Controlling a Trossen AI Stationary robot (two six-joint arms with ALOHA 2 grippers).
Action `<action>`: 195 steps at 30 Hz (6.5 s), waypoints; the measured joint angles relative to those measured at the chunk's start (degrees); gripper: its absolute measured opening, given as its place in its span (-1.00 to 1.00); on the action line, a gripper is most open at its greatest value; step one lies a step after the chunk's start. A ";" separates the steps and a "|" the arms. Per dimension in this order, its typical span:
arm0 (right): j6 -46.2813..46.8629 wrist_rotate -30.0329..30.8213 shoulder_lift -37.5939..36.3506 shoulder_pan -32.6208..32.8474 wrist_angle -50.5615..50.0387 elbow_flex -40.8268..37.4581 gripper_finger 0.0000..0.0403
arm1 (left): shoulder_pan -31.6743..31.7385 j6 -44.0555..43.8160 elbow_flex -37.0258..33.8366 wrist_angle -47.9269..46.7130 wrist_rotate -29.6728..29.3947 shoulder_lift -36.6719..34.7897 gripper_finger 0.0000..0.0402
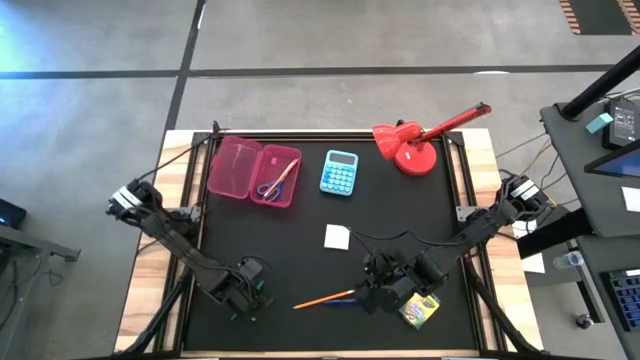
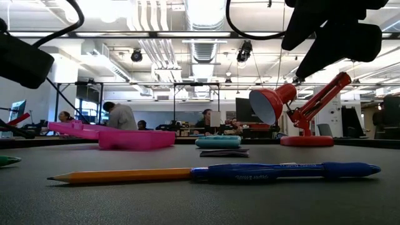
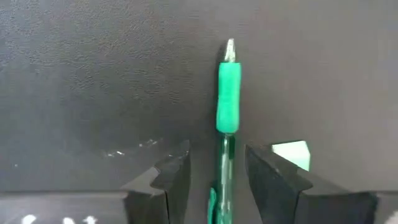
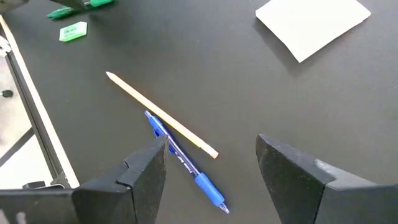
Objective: Pack school essentials
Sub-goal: Put the green pen into the pink supply box, then put the green eraser into the pink supply box
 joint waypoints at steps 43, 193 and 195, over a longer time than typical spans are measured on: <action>-2.03 0.04 0.00 -0.09 -0.23 0.13 0.15 | 19.40 17.36 8.85 -6.54 -14.28 -5.66 -0.94; -7.14 -7.59 0.04 -5.53 -0.34 0.20 0.14 | -2.19 -6.26 19.43 -9.99 -11.45 8.41 -0.84; -7.10 -7.60 0.04 -5.53 -0.22 0.20 0.15 | -1.20 -4.57 19.43 -10.23 -12.86 8.41 -0.84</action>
